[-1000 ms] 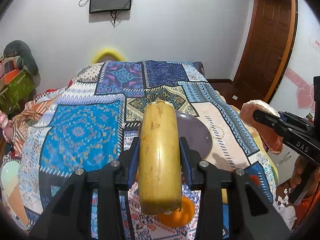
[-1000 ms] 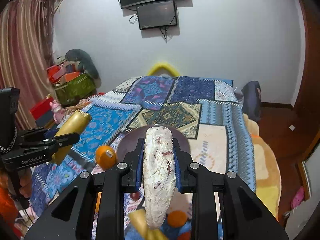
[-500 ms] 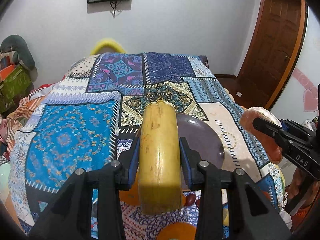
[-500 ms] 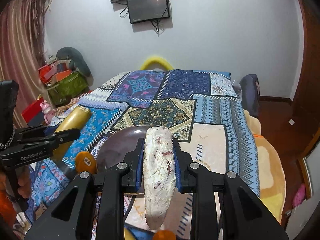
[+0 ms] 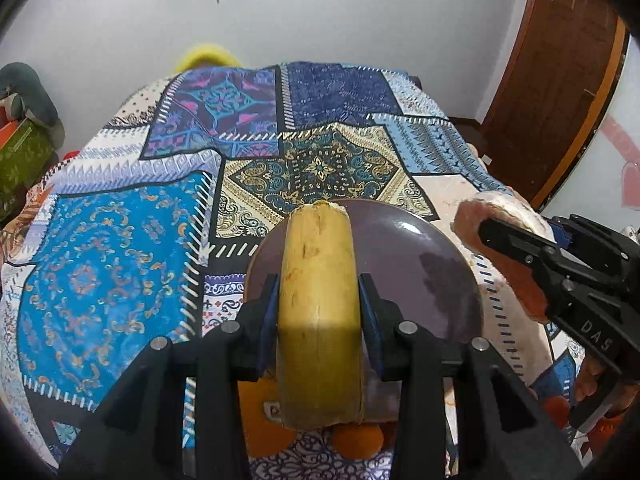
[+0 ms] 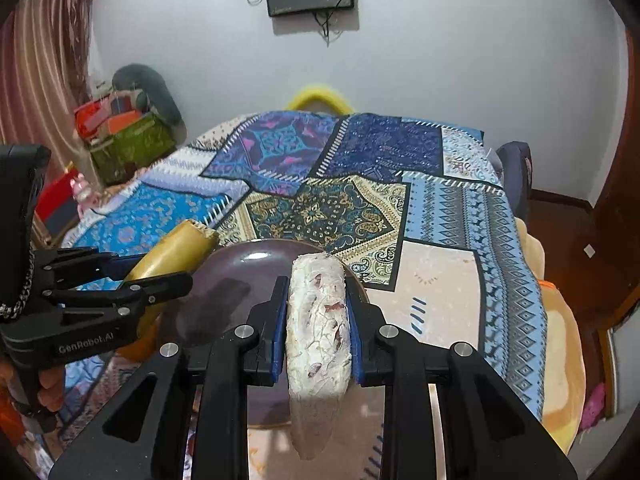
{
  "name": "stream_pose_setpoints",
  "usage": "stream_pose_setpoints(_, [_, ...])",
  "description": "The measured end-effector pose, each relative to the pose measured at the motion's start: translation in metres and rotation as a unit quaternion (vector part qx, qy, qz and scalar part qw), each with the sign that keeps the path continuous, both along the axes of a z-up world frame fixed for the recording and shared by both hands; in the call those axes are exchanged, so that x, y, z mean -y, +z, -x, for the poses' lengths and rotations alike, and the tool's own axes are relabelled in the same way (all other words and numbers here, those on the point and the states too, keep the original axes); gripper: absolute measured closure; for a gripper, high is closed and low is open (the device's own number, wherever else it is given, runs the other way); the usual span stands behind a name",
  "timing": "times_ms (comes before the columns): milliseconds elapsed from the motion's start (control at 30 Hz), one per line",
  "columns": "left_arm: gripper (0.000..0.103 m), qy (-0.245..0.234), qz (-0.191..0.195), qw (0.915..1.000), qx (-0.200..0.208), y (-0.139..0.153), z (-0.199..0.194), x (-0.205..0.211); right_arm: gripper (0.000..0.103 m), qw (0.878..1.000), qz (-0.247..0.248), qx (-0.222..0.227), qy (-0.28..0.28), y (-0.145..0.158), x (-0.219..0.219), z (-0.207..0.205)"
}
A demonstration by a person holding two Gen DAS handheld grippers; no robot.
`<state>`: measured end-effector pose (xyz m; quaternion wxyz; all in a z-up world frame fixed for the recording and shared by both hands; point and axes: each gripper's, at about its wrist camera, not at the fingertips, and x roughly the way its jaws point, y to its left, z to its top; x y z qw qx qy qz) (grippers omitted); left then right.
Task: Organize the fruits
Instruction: 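Lower the pomelo segment onto the plate with the right tool while the left tool sets down the cylinder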
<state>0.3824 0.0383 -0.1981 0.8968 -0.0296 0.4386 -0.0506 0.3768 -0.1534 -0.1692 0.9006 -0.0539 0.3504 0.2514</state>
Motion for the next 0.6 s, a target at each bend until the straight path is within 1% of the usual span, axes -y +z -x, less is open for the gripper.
stream_pose_setpoints(233, [0.065,0.013,-0.002,0.9996,-0.023,-0.009,-0.021,0.001,0.080,0.999,0.029,-0.013,0.012,-0.012,-0.012,-0.021])
stream_pose_setpoints(400, [0.065,0.015,0.006,0.9987,-0.048,-0.019,-0.033,0.000,0.080,0.999,0.042,-0.025,0.015,-0.018,-0.017,-0.031])
stream_pose_setpoints(600, [0.065,0.016,0.002,0.9977,-0.065,-0.031,-0.038,-0.001,0.080,0.996,0.066,-0.052,0.021,-0.036,-0.021,-0.035])
